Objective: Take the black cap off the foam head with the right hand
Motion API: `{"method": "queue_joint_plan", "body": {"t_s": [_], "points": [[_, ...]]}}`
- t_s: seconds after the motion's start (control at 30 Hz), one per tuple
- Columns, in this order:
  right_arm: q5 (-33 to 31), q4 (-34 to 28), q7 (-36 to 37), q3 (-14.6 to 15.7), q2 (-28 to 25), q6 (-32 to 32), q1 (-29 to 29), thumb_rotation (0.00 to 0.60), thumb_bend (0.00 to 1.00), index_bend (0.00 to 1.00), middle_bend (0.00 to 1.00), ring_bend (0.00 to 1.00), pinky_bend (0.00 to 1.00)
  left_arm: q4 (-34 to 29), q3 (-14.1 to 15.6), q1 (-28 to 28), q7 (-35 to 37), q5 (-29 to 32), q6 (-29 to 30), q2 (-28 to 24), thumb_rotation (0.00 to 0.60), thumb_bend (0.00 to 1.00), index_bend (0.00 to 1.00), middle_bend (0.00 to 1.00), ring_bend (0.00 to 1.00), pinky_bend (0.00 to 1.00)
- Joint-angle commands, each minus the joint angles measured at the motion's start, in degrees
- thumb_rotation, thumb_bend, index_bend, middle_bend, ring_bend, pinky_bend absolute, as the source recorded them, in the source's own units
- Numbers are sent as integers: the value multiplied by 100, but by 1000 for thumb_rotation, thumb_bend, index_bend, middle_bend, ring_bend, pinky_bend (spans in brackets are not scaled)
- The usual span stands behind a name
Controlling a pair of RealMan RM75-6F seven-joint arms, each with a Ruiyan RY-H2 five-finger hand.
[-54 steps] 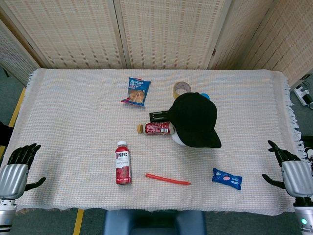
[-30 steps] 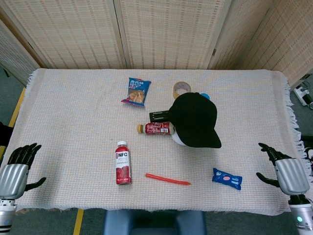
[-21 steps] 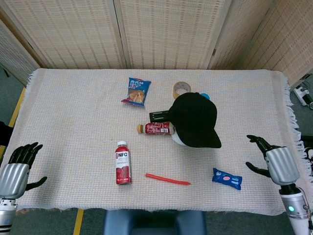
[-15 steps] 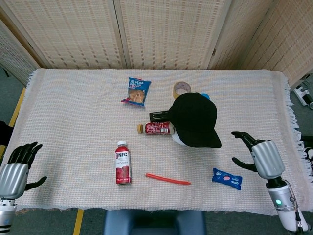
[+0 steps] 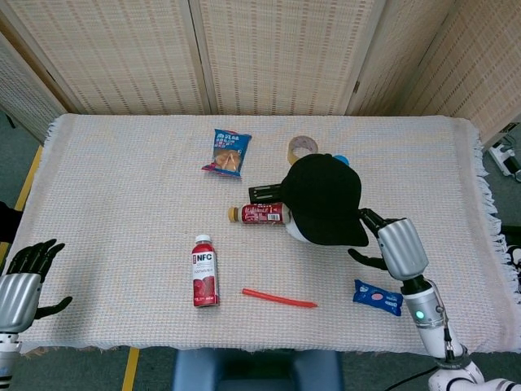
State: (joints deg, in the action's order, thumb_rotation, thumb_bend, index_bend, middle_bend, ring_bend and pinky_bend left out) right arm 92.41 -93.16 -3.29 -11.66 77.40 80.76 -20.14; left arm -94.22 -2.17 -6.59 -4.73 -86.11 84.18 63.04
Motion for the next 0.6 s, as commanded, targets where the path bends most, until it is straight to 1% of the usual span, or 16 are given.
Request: {"method": "queue_joint_plan", "body": {"t_s": [0.03, 0.2, 0.27, 0.37, 0.43, 0.53, 0.6], "points": [[-8, 240, 44, -71, 266, 61, -127, 600, 113, 348, 445, 787, 866, -13, 7, 4, 19, -11, 3, -16, 600, 13, 170, 143, 127, 152], [10, 593, 161, -144, 612, 213, -251, 600, 228, 475, 532, 814, 902, -31, 5, 15, 82, -19, 22, -55, 600, 13, 170, 143, 128, 152], [33, 722, 205, -178, 716, 309, -282, 600, 294, 558, 598, 837, 934, -34, 6, 18, 90, -20, 24, -67, 600, 13, 170, 143, 127, 152], [43, 901, 301, -223, 843, 417, -332, 600, 365, 672, 683, 868, 974, -44, 11, 16, 103, -18, 9, -82, 600, 12, 171, 143, 128, 153], [46, 1012, 335, -260, 910, 496, -361, 600, 404, 729, 724, 881, 991, -53, 9, 13, 114, -19, 5, -88, 600, 12, 172, 143, 128, 152], [46, 1173, 364, -338, 1012, 645, -399, 600, 456, 789, 767, 898, 1000, -62, 10, 4, 126, -17, -16, -93, 600, 13, 172, 143, 128, 152], [42, 1260, 384, -399, 1064, 732, -435, 600, 483, 807, 780, 904, 1000, -69, 9, -5, 117, -12, -33, -95, 600, 13, 171, 143, 129, 152]]}}
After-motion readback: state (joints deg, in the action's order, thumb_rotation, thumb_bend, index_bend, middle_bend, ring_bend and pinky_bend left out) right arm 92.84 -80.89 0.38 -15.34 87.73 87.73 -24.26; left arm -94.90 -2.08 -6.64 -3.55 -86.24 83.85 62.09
